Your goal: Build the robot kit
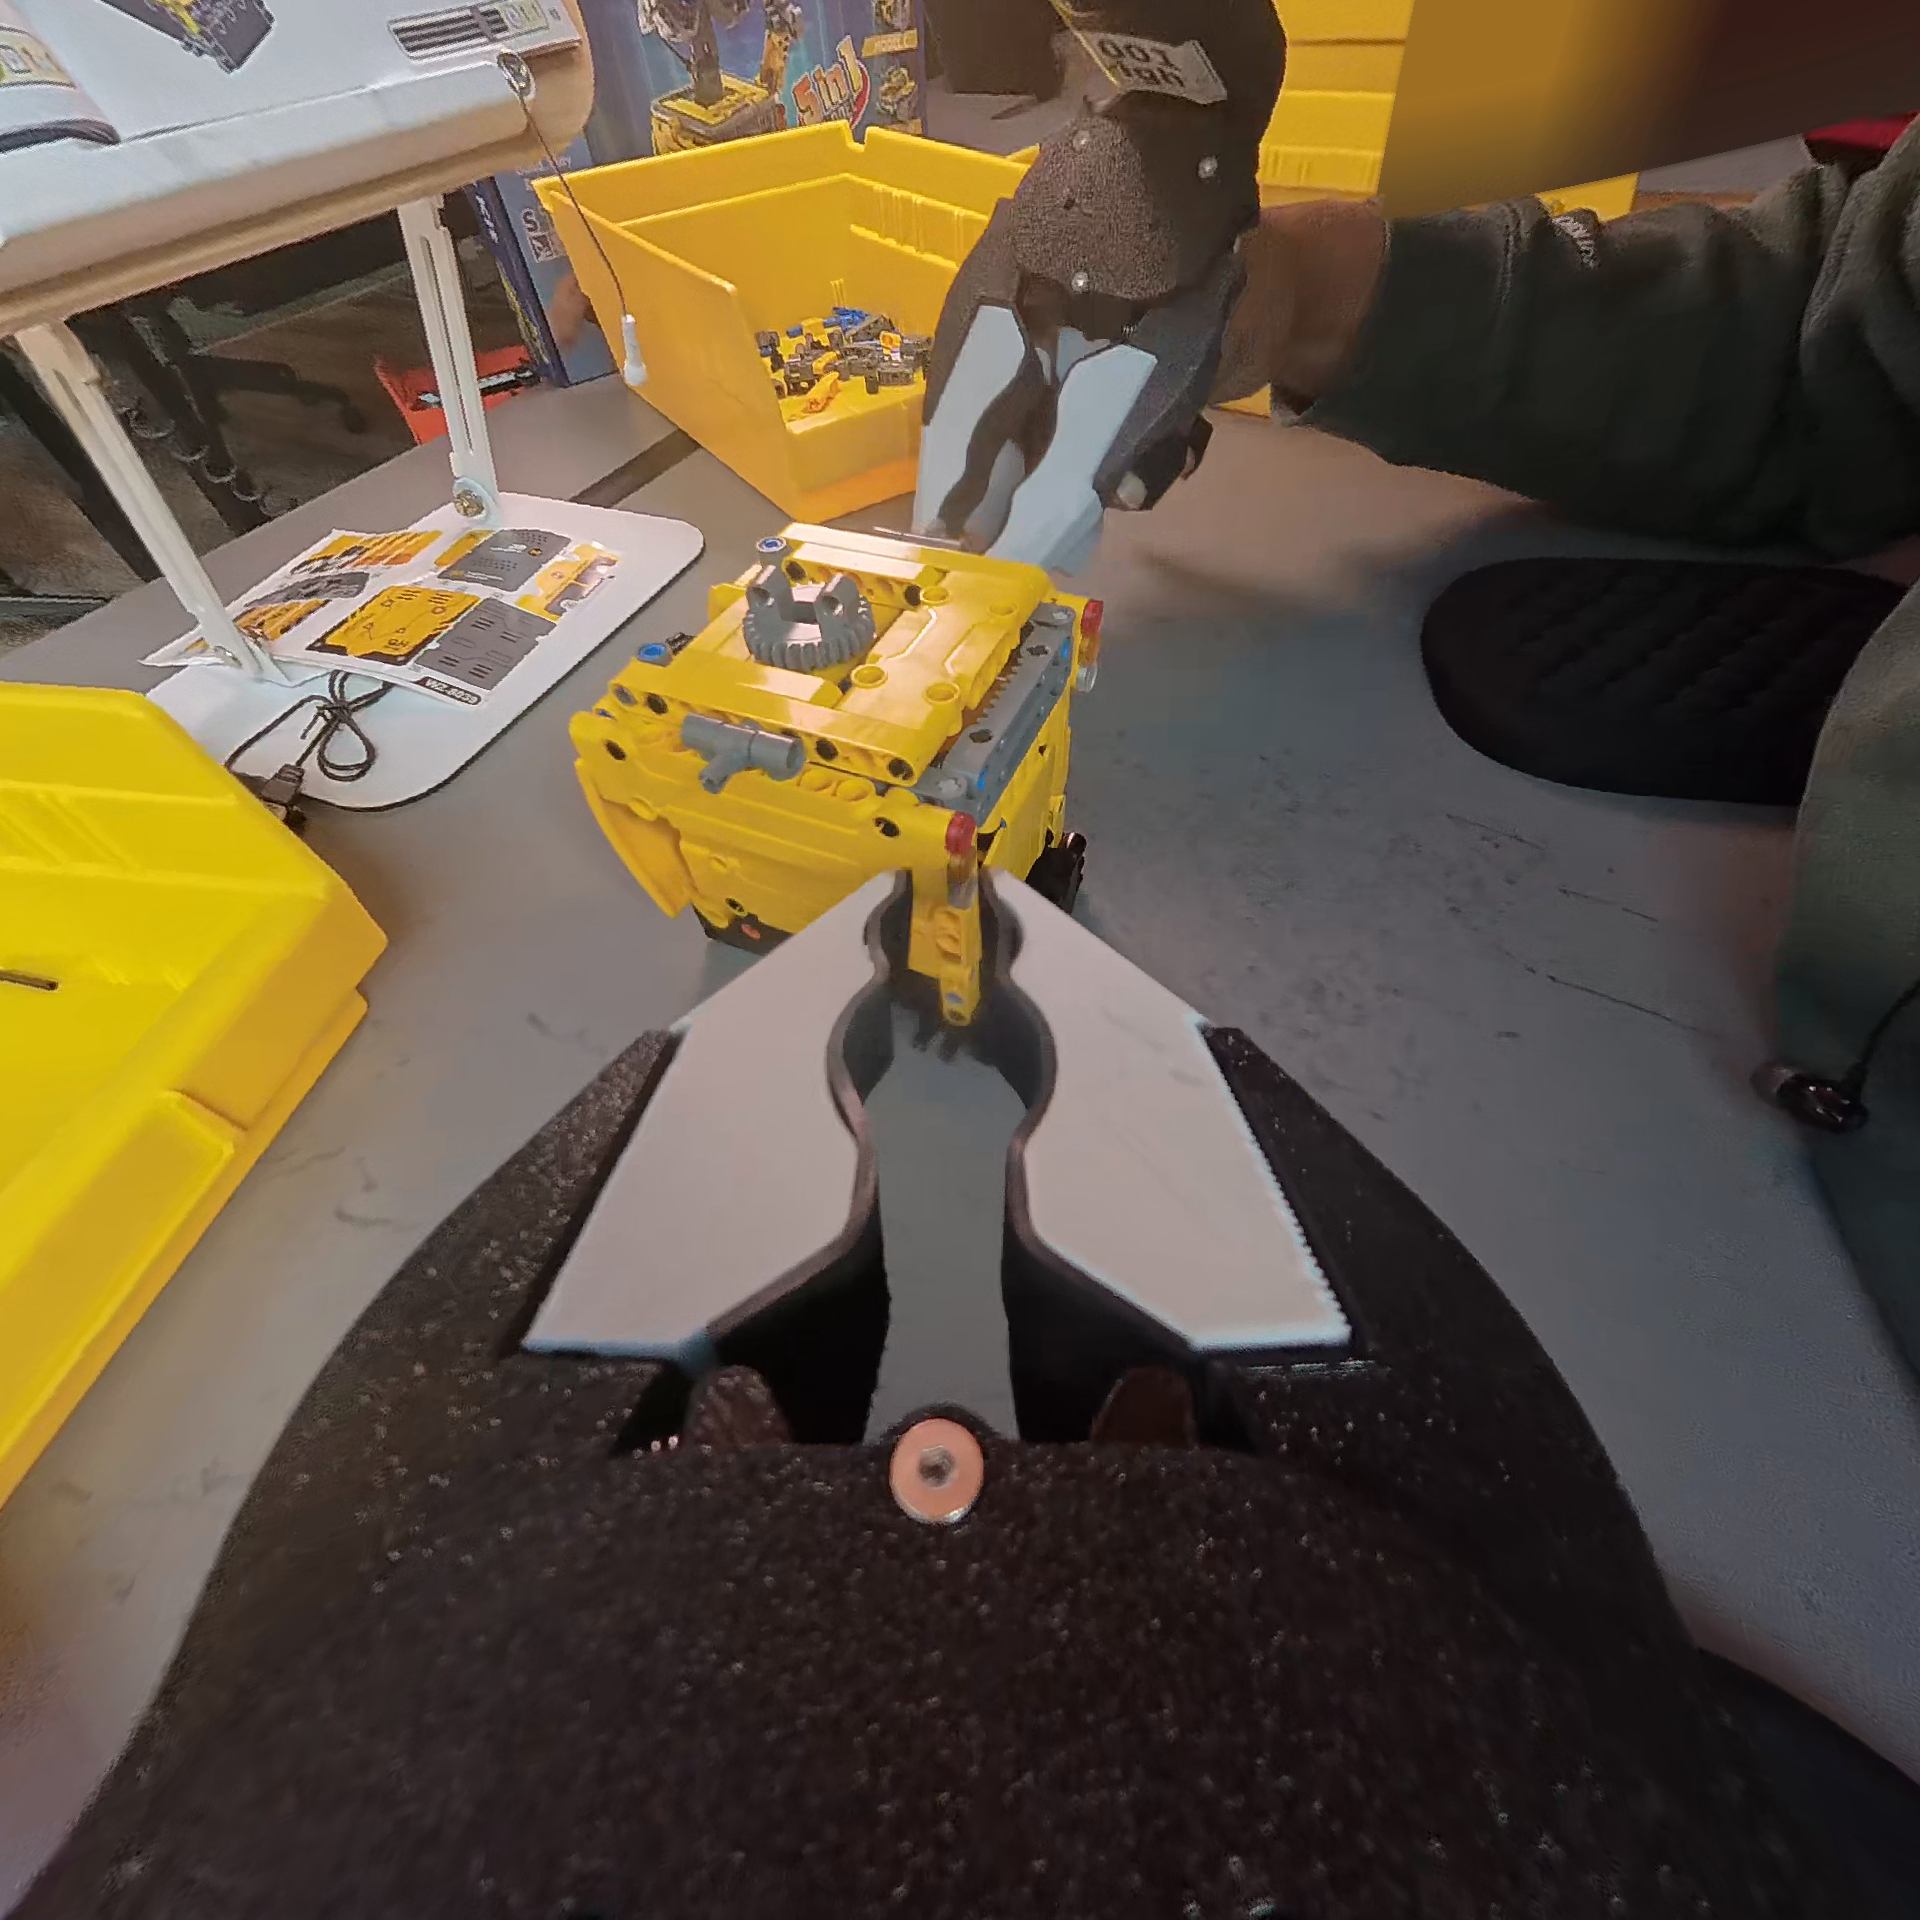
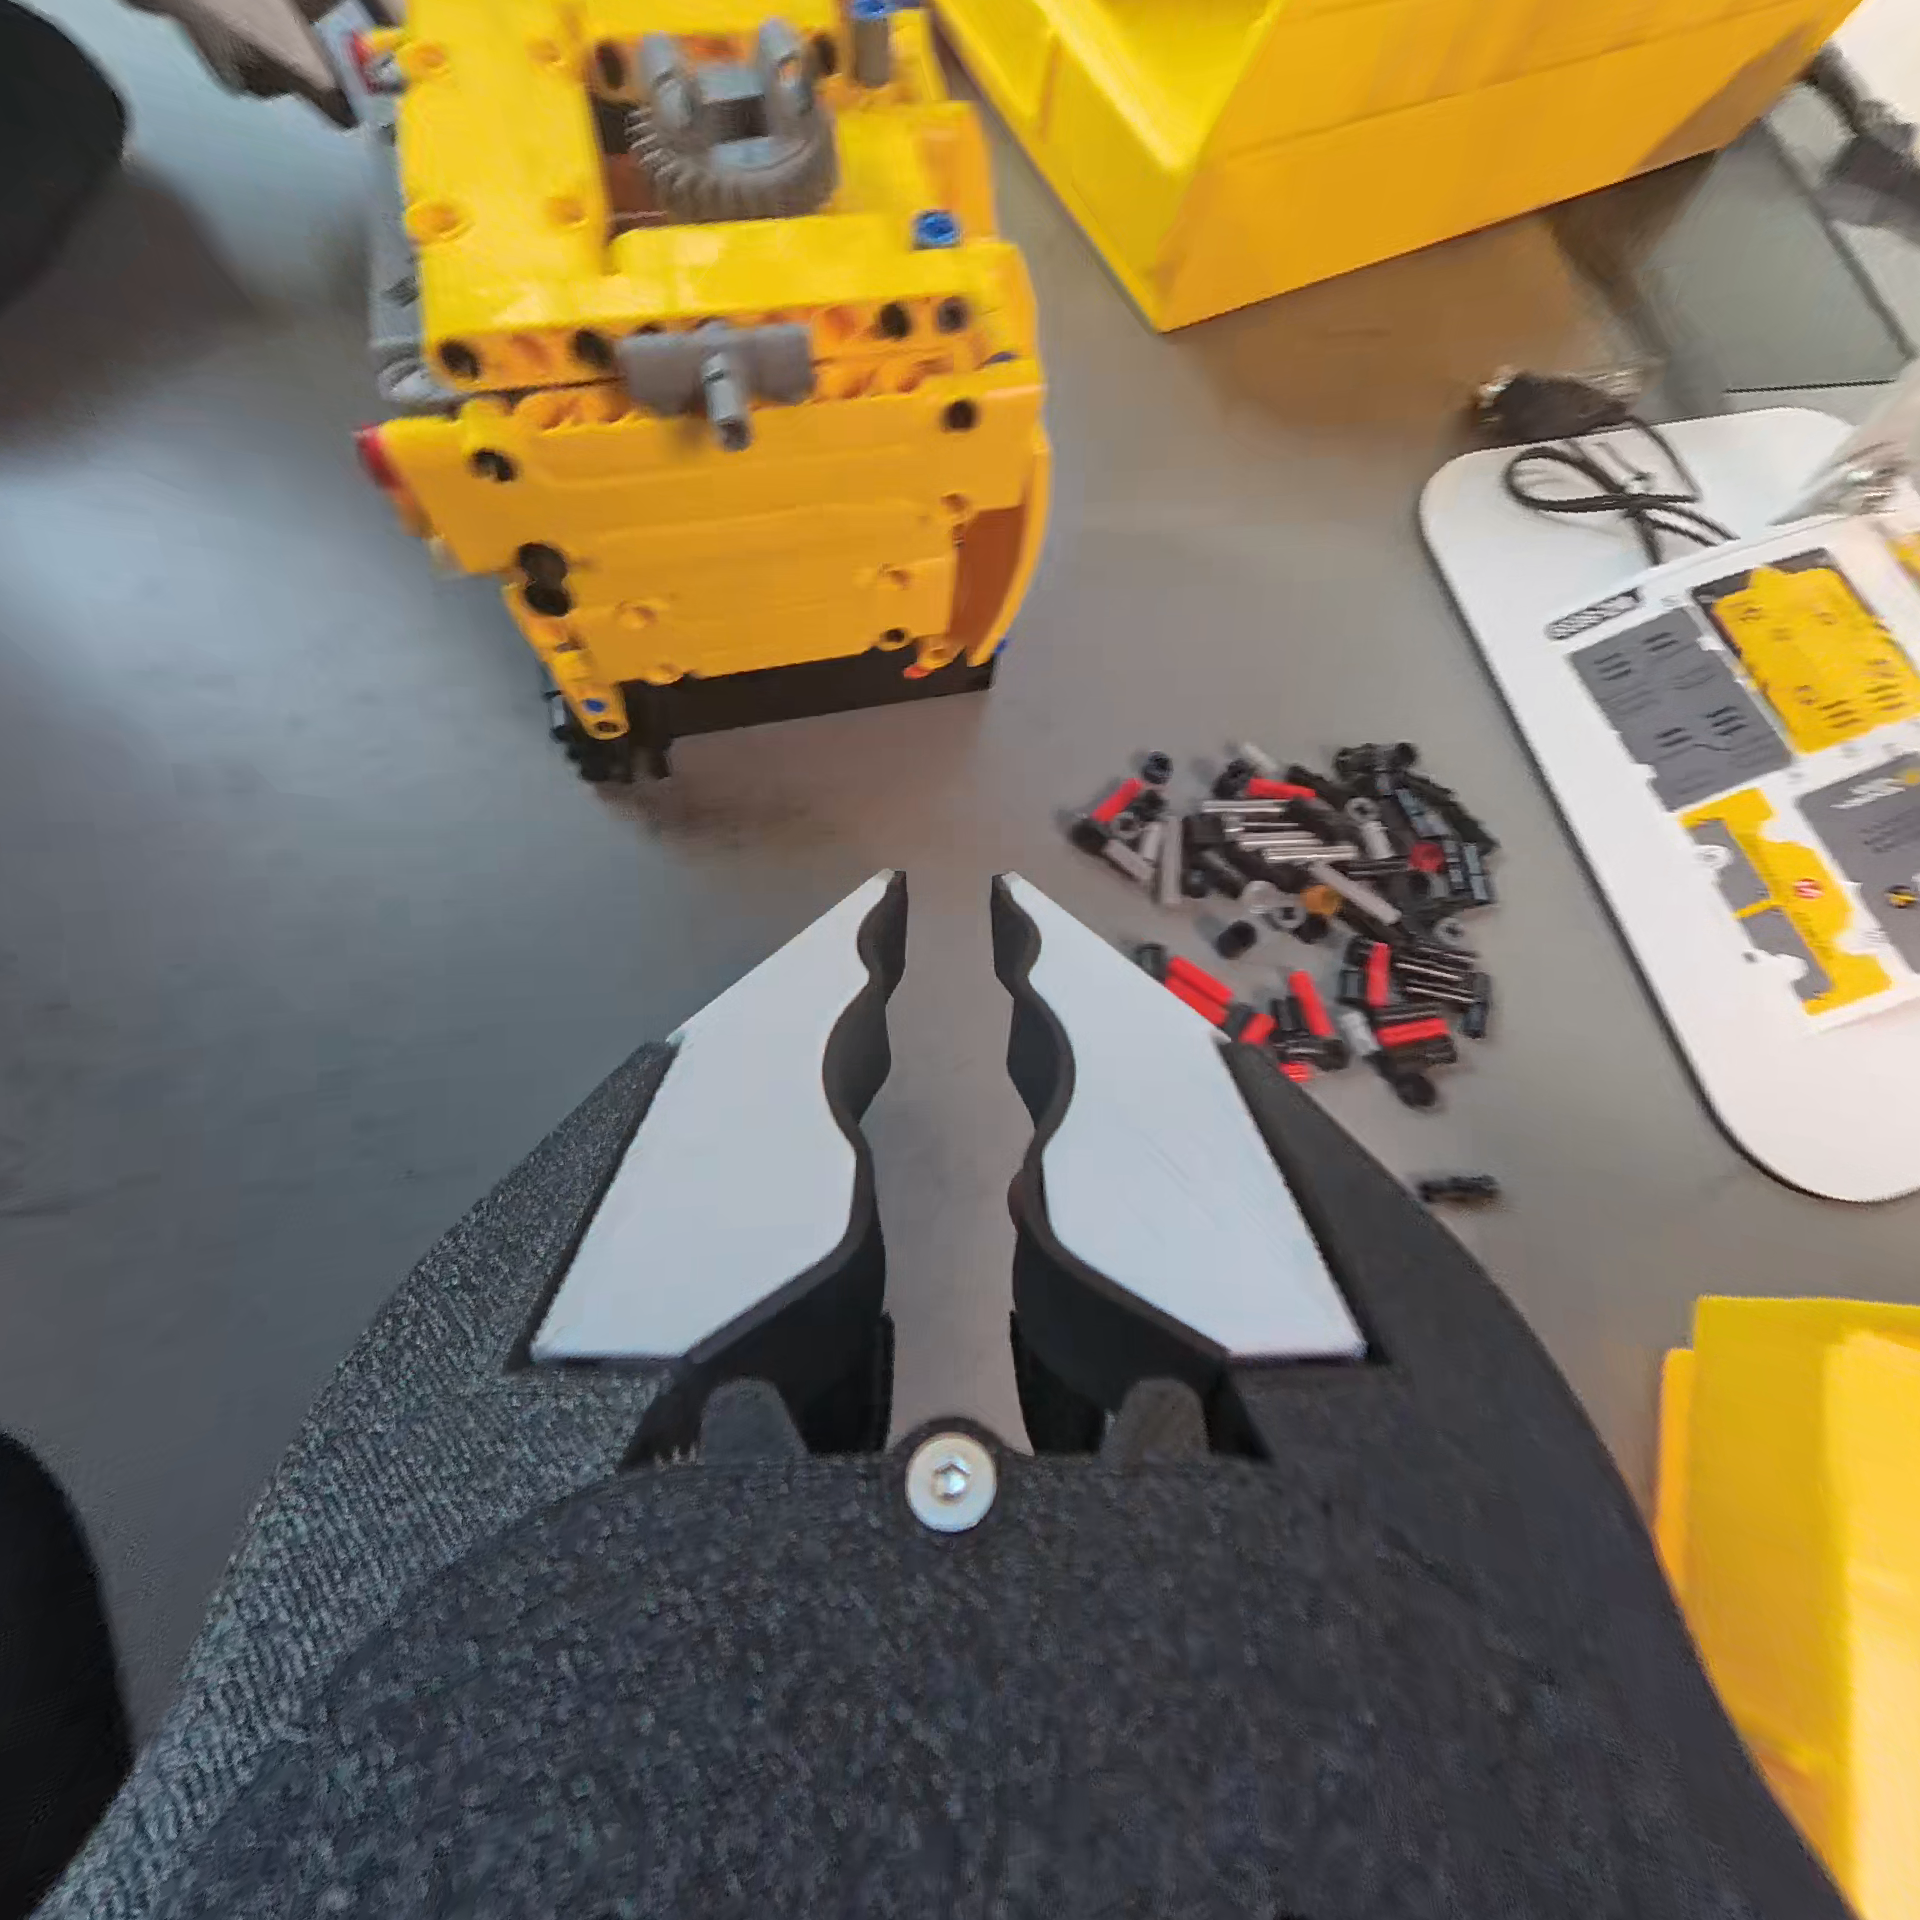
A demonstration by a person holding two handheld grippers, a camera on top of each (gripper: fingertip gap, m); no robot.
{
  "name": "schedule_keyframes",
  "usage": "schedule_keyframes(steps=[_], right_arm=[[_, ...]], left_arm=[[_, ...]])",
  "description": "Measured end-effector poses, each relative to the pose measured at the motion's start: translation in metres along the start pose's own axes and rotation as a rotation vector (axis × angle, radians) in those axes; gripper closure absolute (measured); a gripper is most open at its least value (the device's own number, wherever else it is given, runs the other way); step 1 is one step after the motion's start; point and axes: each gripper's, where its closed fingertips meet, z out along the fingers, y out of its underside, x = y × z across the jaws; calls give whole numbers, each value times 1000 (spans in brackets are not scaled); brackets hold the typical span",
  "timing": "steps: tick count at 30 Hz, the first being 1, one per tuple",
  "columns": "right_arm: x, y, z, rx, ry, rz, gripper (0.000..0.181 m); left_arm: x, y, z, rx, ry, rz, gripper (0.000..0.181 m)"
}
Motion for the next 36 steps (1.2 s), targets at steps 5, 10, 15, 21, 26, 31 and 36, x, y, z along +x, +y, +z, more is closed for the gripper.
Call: schedule_keyframes(steps=[5, 10, 15, 21, 26, 31, 36], right_arm=[[44, 0, 15, -54, 106, 1, 175], [45, -2, 39, -85, 85, -12, 179], [36, 5, 46, -115, 38, -42, 181], [43, 24, 33, -226, 62, -82, 181], [44, 12, 32, -183, 87, -76, 181], [34, 15, 45, -203, 60, -89, 180], [39, 15, 45, -188, 66, -56, 177]], left_arm=[[-15, -8, -7, 63, -65, -31, 148], [-29, -12, -13, 119, -116, -91, 147], [-32, -7, -10, 104, -122, -109, 147], [-31, -7, -10, 94, -126, -99, 147], [-31, -7, -10, 95, -126, -103, 148], [-30, -6, -8, 85, -126, -100, 148], [-30, -7, -8, 89, -127, -101, 148]])
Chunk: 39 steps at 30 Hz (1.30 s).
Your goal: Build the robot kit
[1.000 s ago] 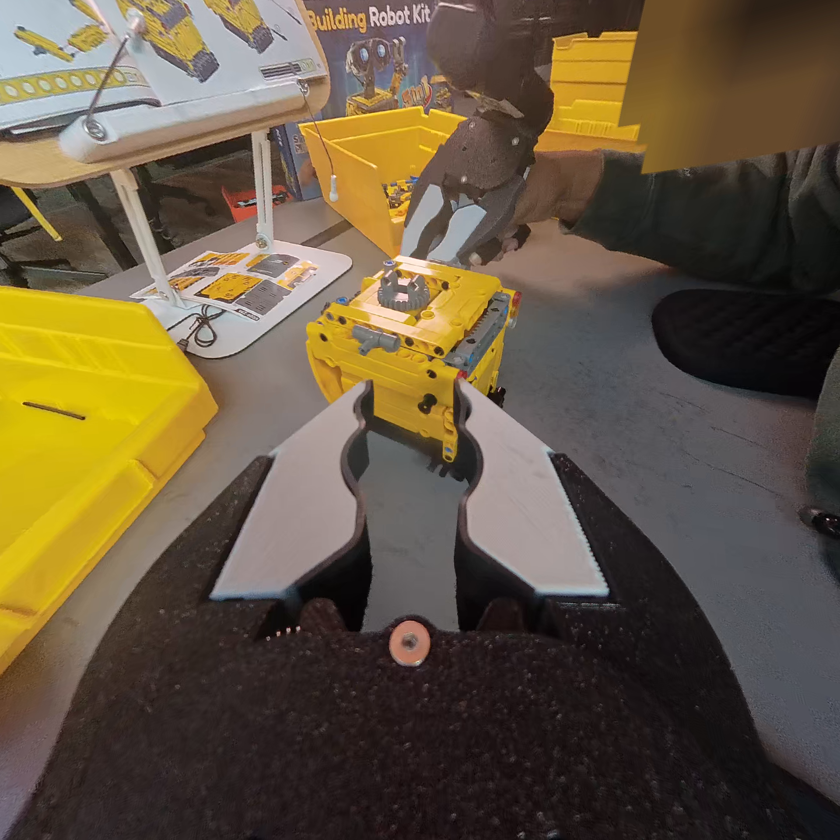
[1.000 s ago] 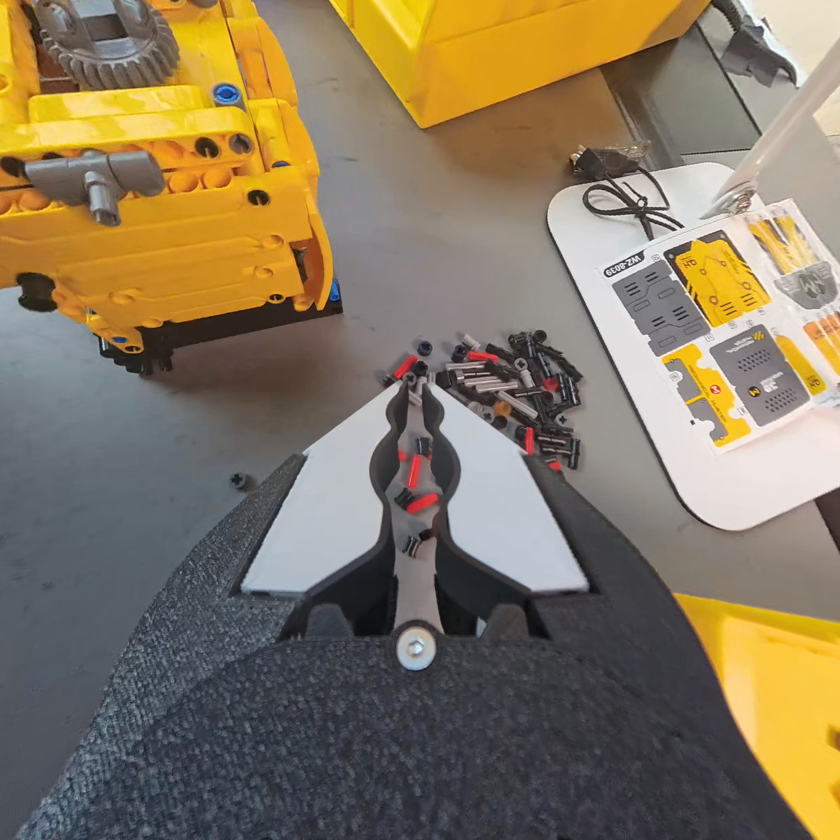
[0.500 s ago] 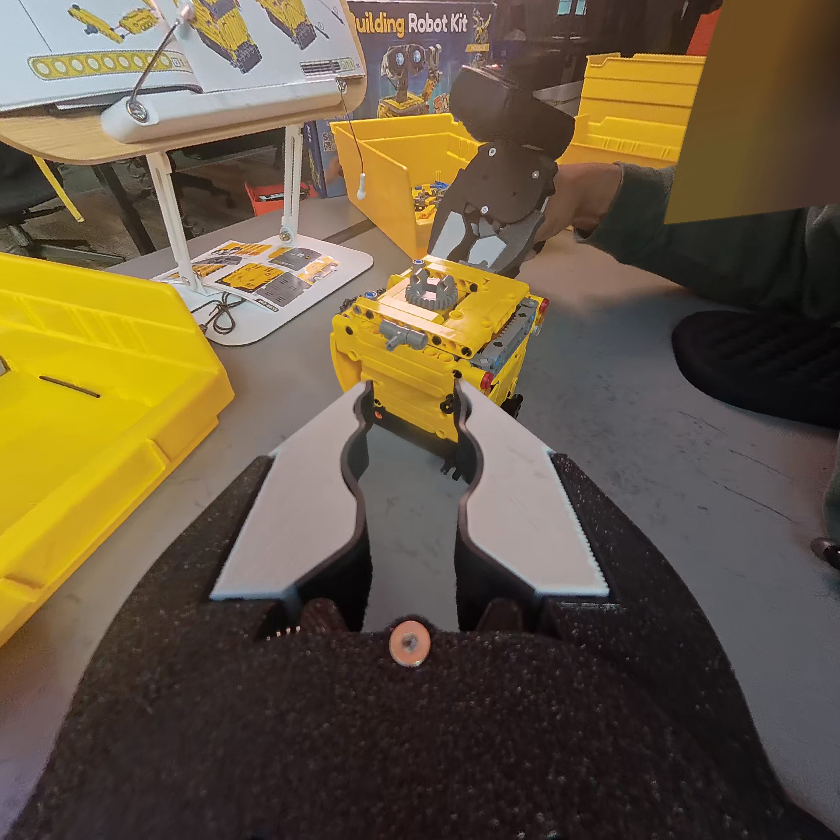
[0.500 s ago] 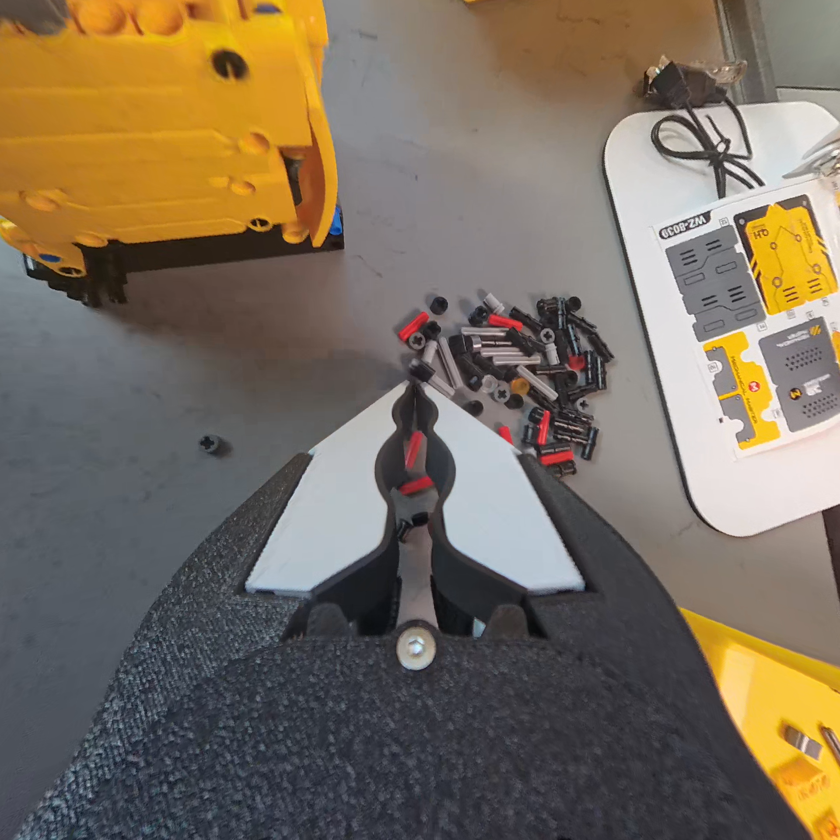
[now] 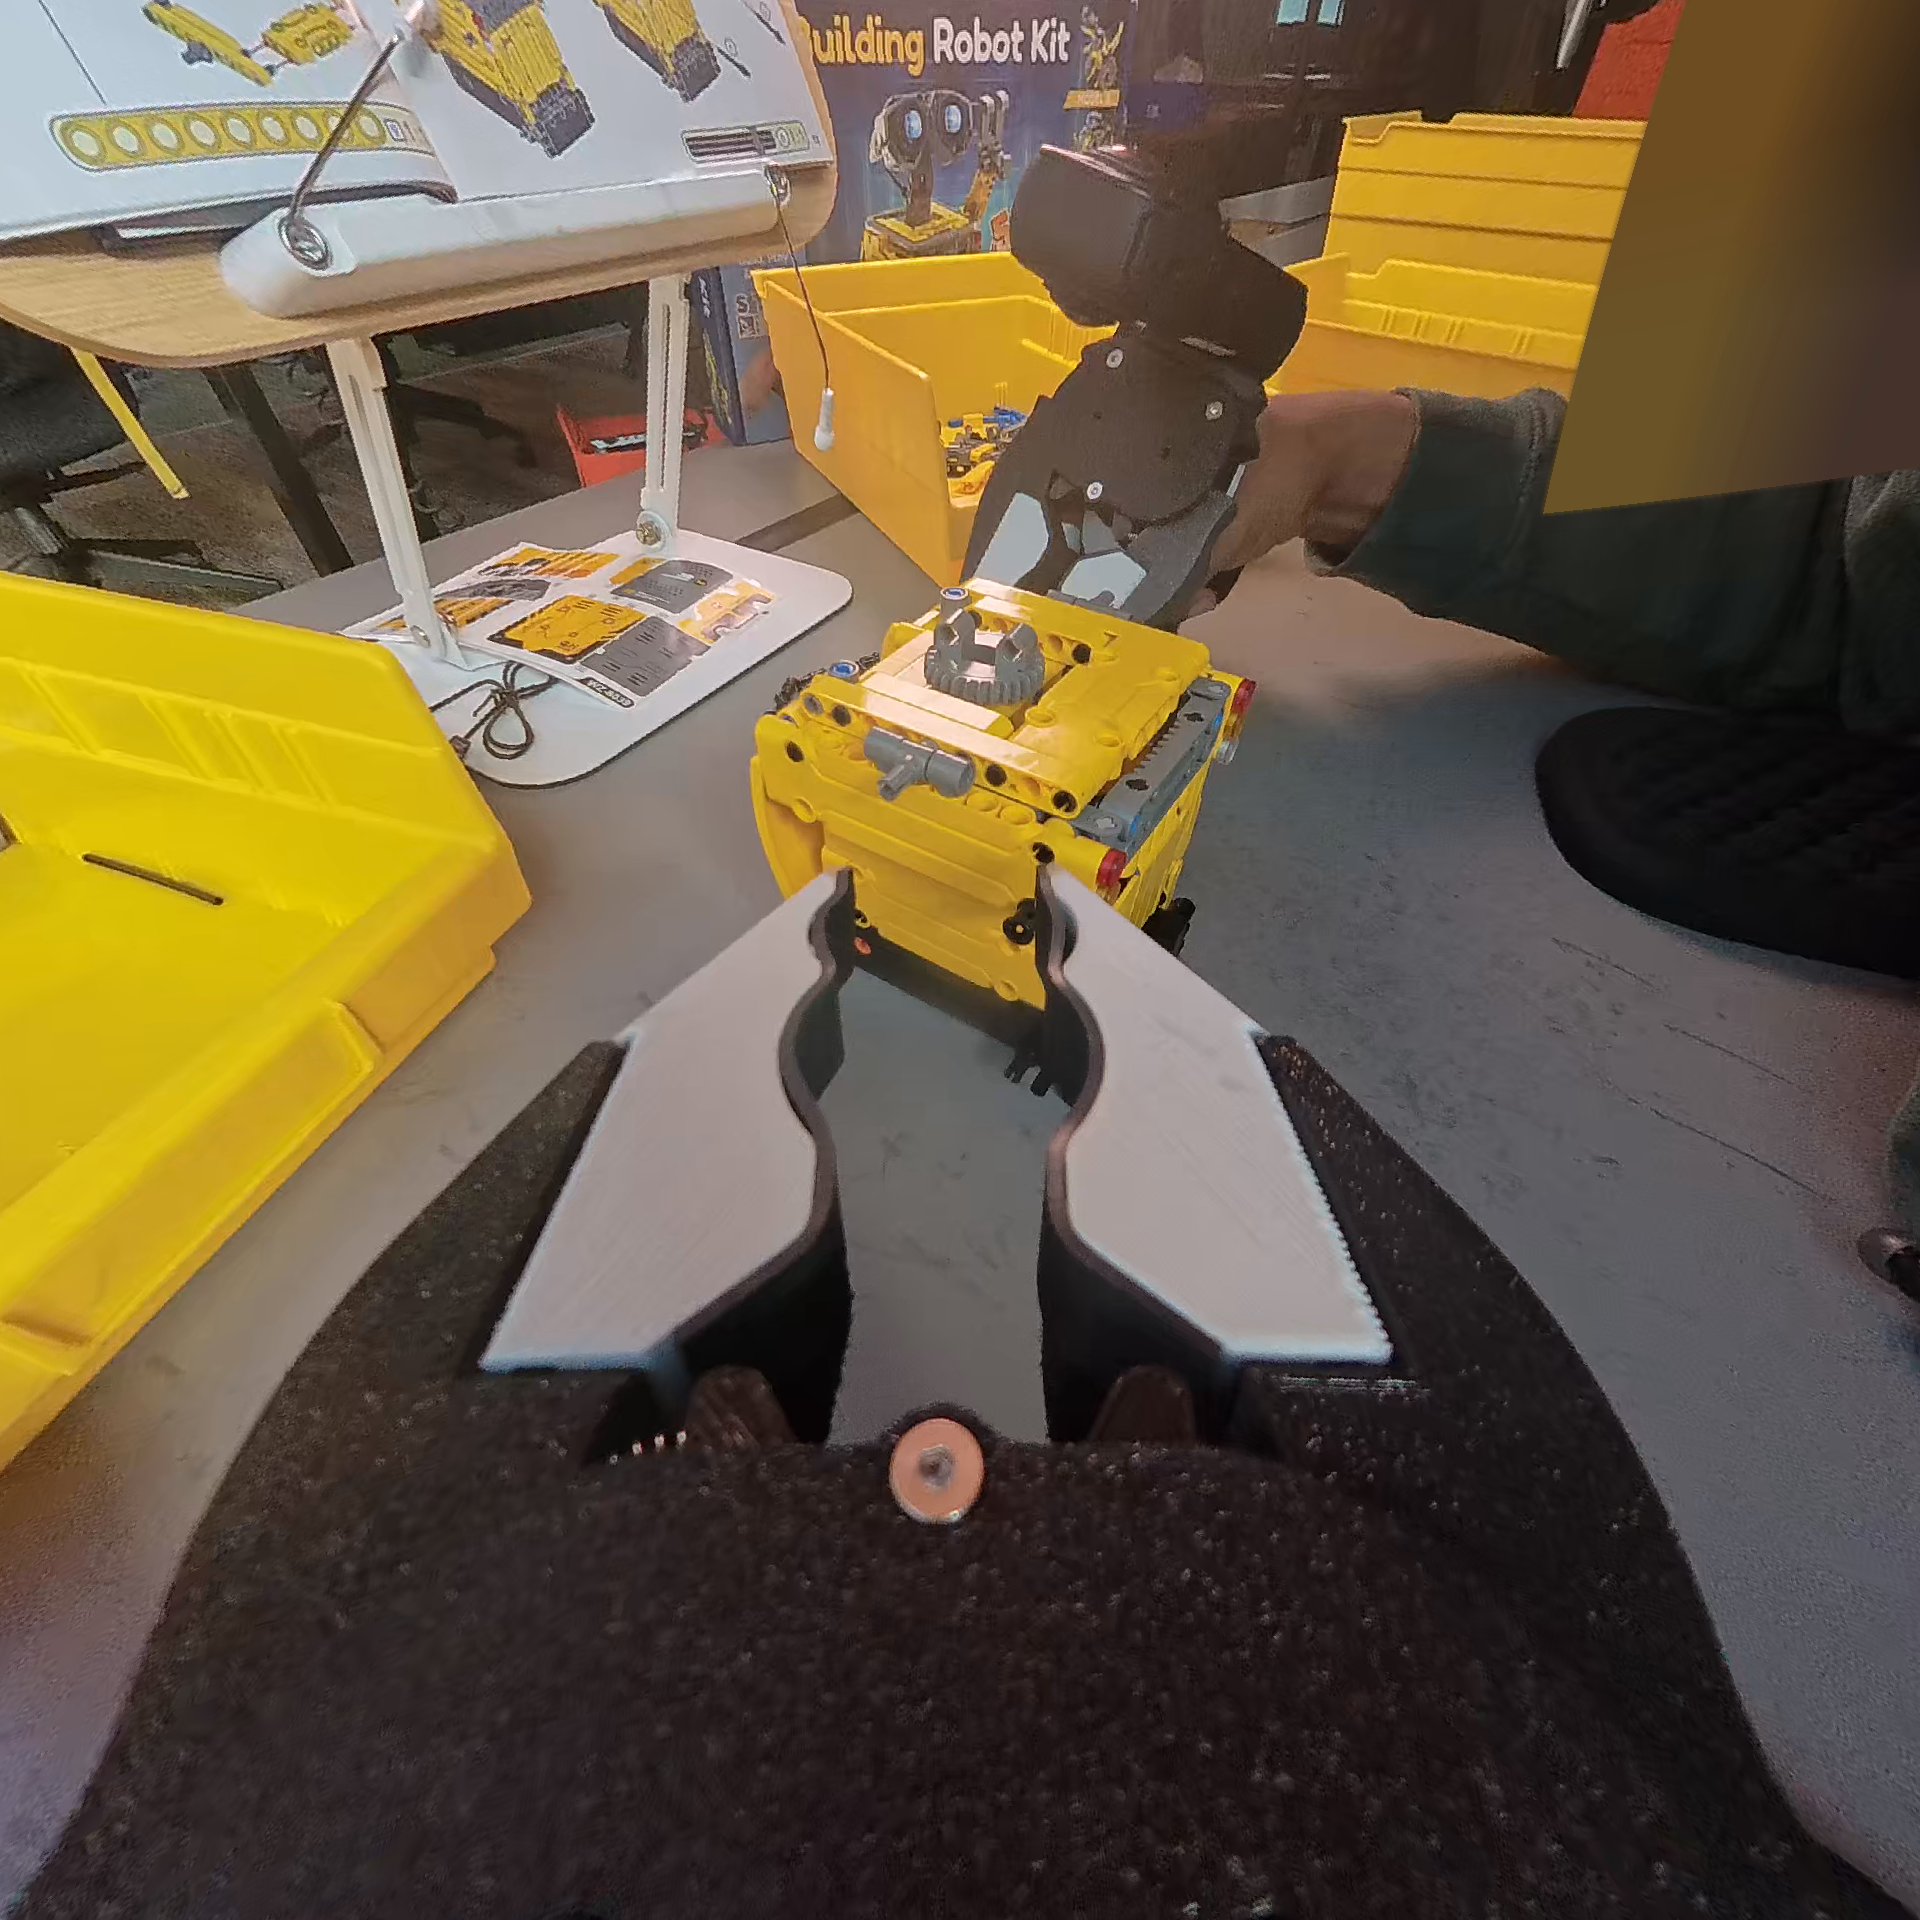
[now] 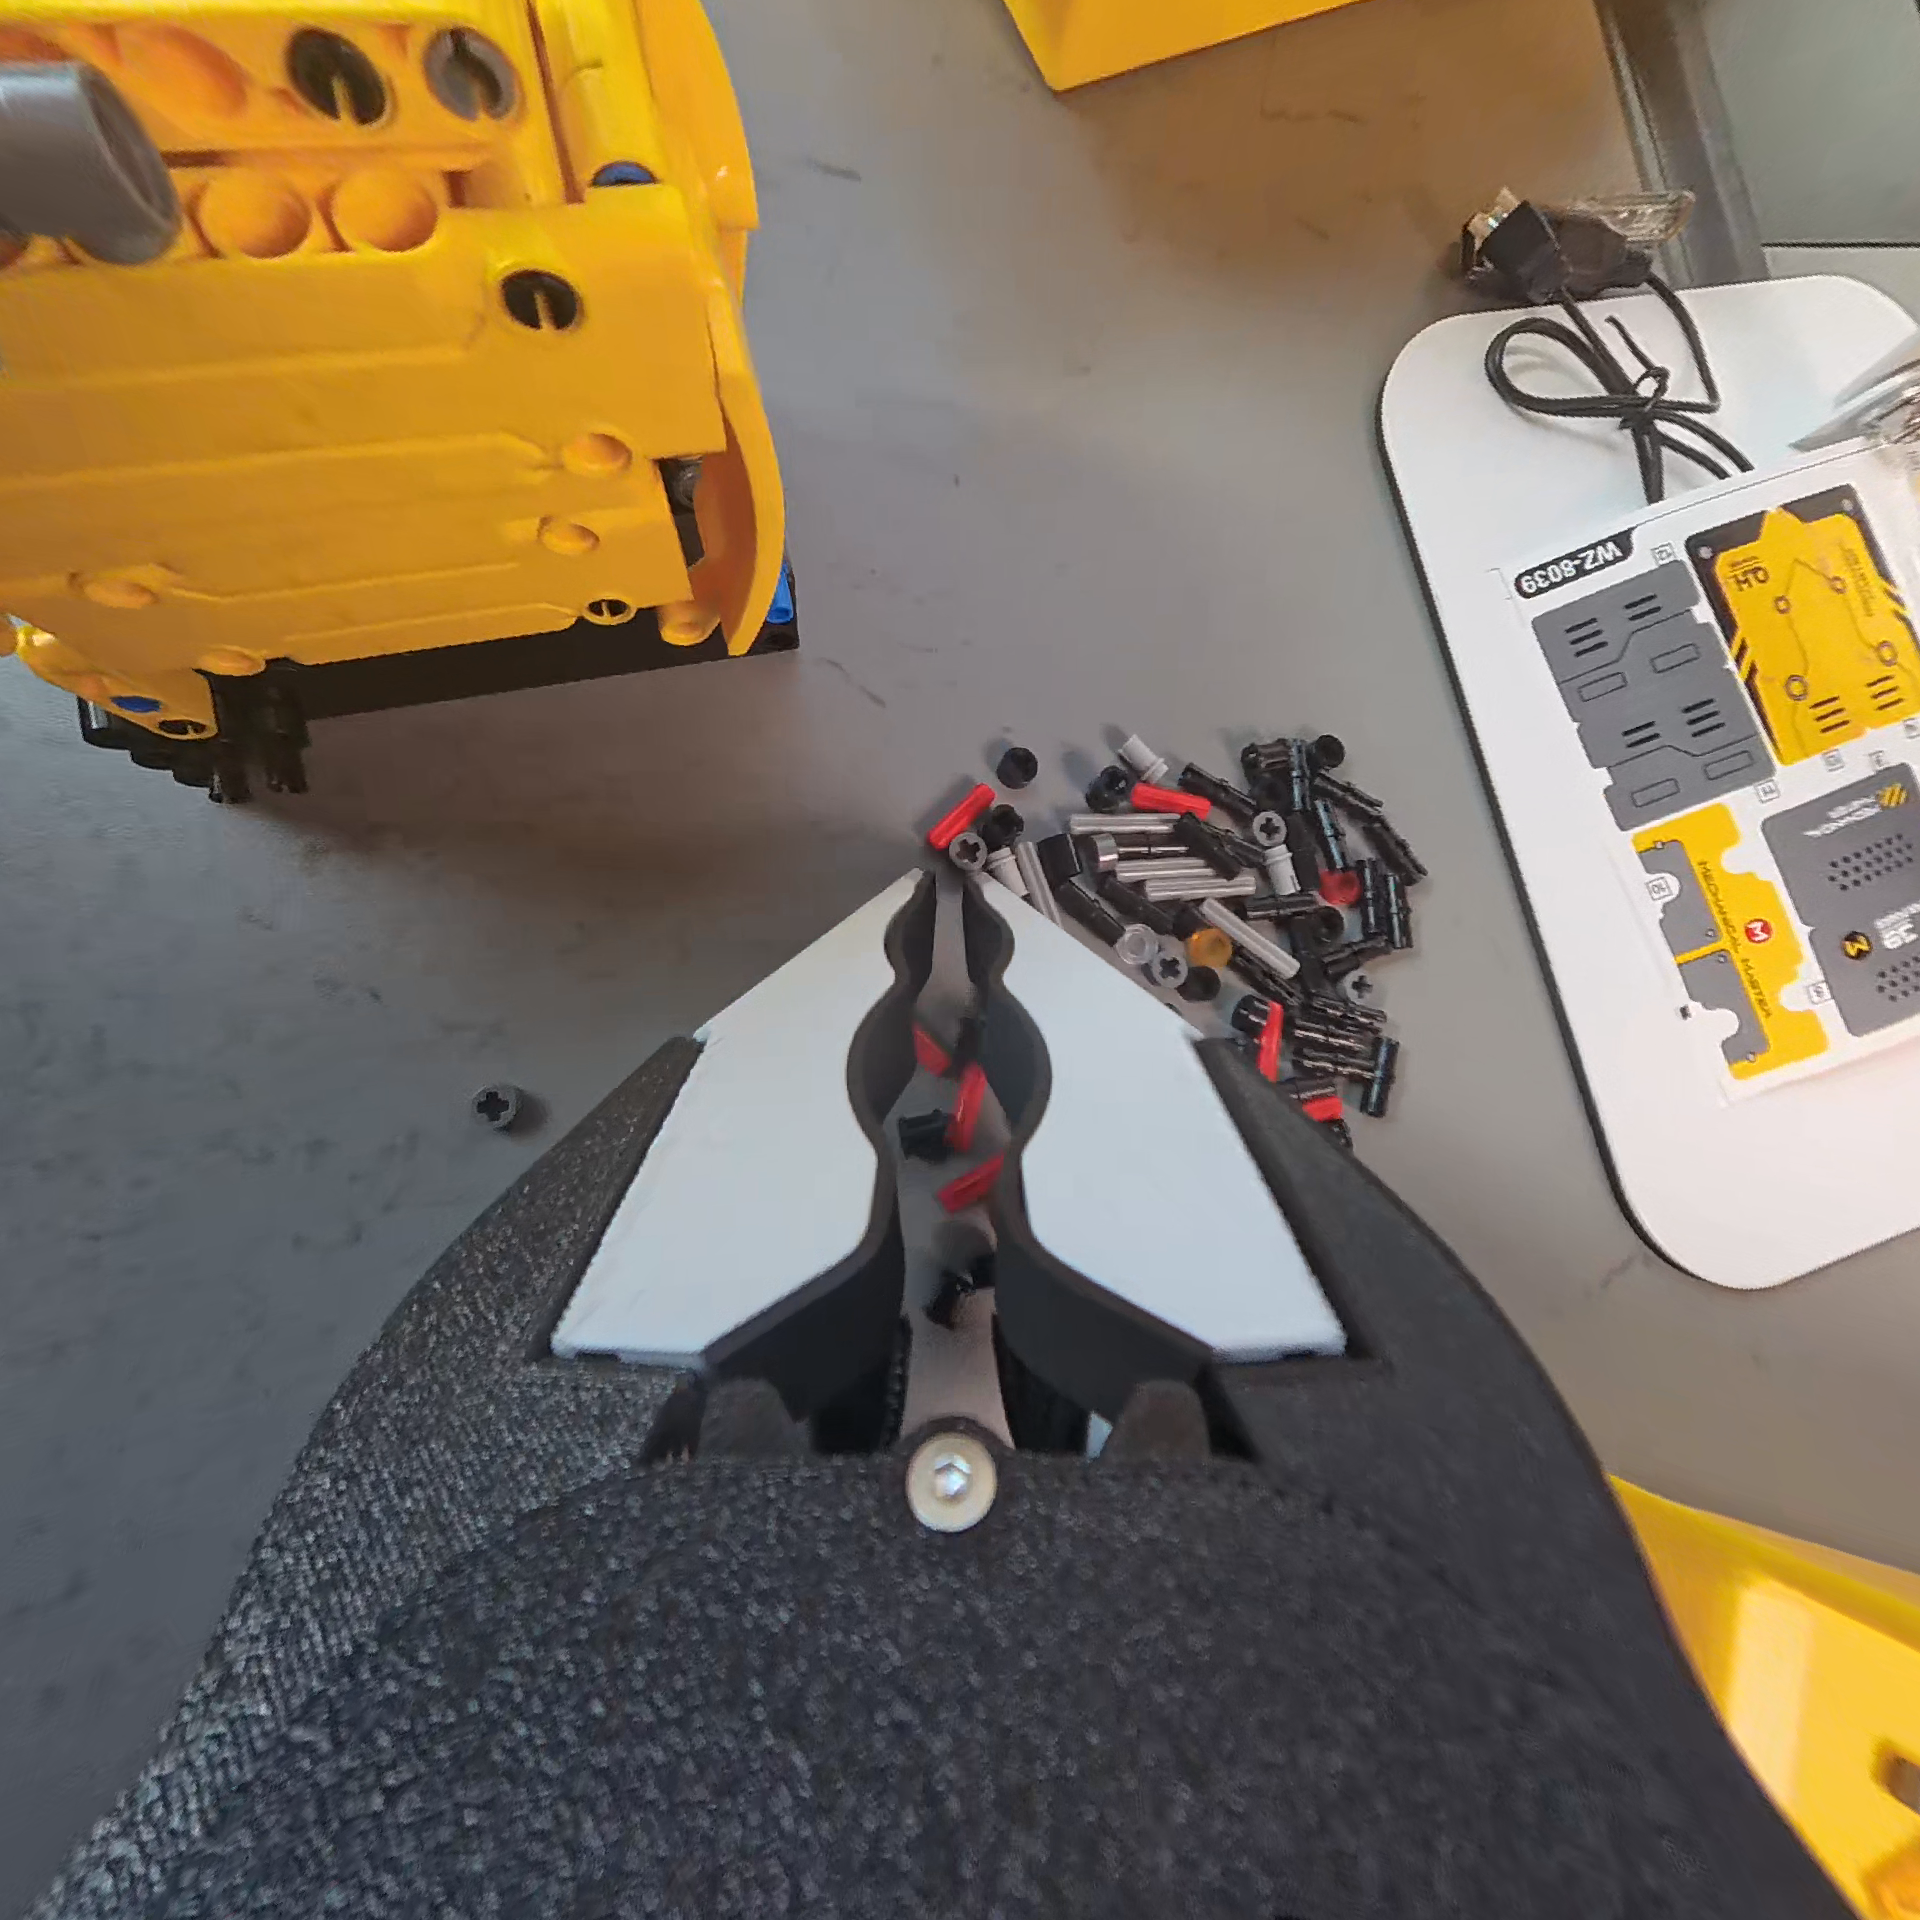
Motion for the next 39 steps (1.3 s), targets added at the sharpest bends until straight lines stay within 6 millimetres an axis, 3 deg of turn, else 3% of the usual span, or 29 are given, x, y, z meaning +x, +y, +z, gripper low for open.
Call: schedule_keyframes(steps=[18, 22, 25, 28, 36, 39], right_arm=[[1, -5, 3, -15, -169, -2, 175], [-26, -13, -30, 72, -242, -66, 175], [-57, 5, -43, 32, -303, -108, 175], [-70, 27, -42, -26, -308, -114, 175], [-74, 30, -40, -35, -318, -127, 174], [-62, 24, -42, -14, -275, -109, 165]], left_arm=[[-2, 8, 3, -28, -3, -4, 148], [-3, 6, 2, -20, -6, -7, 148], [-2, 5, 2, -20, -4, -5, 148], [0, 6, 3, -26, 1, 0, 148], [-3, 11, 5, -40, -8, -8, 148], [-2, 11, 6, -41, -4, -6, 148]])
